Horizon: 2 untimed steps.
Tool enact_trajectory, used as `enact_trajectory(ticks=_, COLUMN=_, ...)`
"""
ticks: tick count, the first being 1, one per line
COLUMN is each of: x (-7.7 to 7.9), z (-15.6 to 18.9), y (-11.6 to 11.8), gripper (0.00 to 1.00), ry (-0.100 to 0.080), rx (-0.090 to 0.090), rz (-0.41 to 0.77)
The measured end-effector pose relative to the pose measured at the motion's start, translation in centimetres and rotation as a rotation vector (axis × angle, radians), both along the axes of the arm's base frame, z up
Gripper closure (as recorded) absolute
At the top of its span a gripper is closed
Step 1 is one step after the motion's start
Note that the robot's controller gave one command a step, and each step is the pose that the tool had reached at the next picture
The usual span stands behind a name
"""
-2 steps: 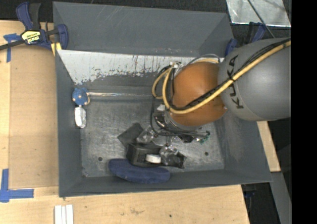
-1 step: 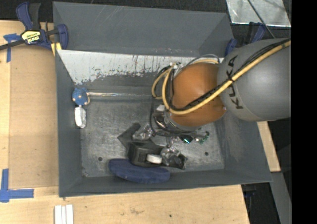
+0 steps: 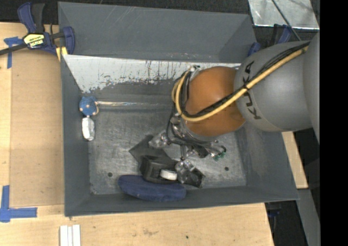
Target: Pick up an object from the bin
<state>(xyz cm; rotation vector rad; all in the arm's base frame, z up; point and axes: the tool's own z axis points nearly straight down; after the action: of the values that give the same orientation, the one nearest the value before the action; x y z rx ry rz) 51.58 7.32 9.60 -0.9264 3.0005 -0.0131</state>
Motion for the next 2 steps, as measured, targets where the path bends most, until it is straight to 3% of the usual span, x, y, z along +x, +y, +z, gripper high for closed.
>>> enact_trajectory(ticks=1, x=-0.35, z=0.1, y=-0.45, gripper=1.0, ry=0.024, rx=-0.012, rz=-0.003)
enact_trajectory(ticks=2, x=-0.63, z=0.01, y=-0.68, gripper=1.0, ry=0.02, rx=-0.011, rz=-0.042)
